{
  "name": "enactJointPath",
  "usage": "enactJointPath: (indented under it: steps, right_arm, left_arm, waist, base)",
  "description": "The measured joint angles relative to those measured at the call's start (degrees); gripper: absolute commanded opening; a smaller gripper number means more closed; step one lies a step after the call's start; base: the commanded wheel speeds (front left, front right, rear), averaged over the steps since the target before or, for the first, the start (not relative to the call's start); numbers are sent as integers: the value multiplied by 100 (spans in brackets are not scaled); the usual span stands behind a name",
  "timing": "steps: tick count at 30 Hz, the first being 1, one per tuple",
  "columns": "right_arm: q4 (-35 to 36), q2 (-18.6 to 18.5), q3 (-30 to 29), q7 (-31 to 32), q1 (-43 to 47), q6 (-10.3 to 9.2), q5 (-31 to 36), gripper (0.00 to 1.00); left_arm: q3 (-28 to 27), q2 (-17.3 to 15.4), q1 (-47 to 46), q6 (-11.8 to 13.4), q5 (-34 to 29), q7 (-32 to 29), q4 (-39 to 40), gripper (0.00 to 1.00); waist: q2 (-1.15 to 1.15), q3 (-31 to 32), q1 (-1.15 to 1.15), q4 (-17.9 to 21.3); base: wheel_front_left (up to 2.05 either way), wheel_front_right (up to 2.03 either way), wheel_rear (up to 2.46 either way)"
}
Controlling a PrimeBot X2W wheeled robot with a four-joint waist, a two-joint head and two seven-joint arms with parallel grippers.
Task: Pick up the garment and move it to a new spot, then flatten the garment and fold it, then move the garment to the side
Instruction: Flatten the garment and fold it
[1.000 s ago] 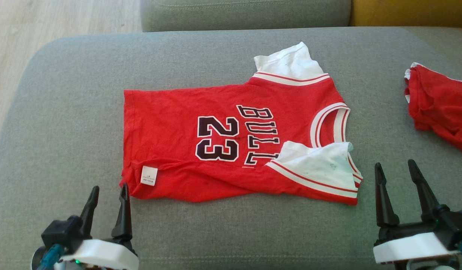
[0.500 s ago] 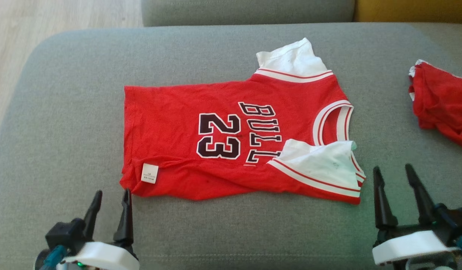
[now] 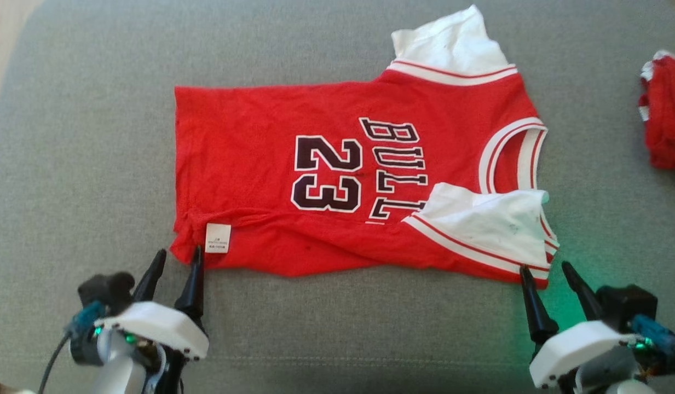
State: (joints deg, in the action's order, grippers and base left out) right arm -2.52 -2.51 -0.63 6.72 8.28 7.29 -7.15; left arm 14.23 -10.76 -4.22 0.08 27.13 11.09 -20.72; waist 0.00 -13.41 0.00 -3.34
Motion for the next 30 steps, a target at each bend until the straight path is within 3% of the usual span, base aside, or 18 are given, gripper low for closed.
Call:
enactJointPath:
  steps: [12,13,15,16,25,30]
  right_arm:
    - [-321,-1,-42,105,-302,0,-218,100]
    - [-352,-1,-32,105,-371,0,-252,76]
    - [-411,-1,-14,103,-512,0,-303,18]
    - [-449,-1,-5,103,-582,0,-322,0]
    - [-571,-1,-9,-4,-705,0,-520,0]
    - [-310,-1,-166,5,-467,0,-654,0]
  left_arm:
    - [34,8,-751,-410,344,-389,-720,100]
    - [40,3,-824,-425,348,-403,-750,78]
    - [83,-19,-951,-471,347,-430,-834,0]
    - [115,-38,-1021,-503,346,-445,-891,0]
    - [256,-73,-1115,-492,219,-156,-1080,0]
    - [275,-120,-868,-397,218,-90,-793,0]
  waist:
    - [0,-385,0,30]
    - [0,-405,0,34]
    - [0,-438,0,43]
    - [0,-448,0,49]
    - [0,-334,0,102]
    - [0,-162,0,77]
  base:
    - [0,0,0]
    - [0,0,0]
    - [0,0,0]
    - [0,0,0]
    - [0,0,0]
    - [0,0,0]
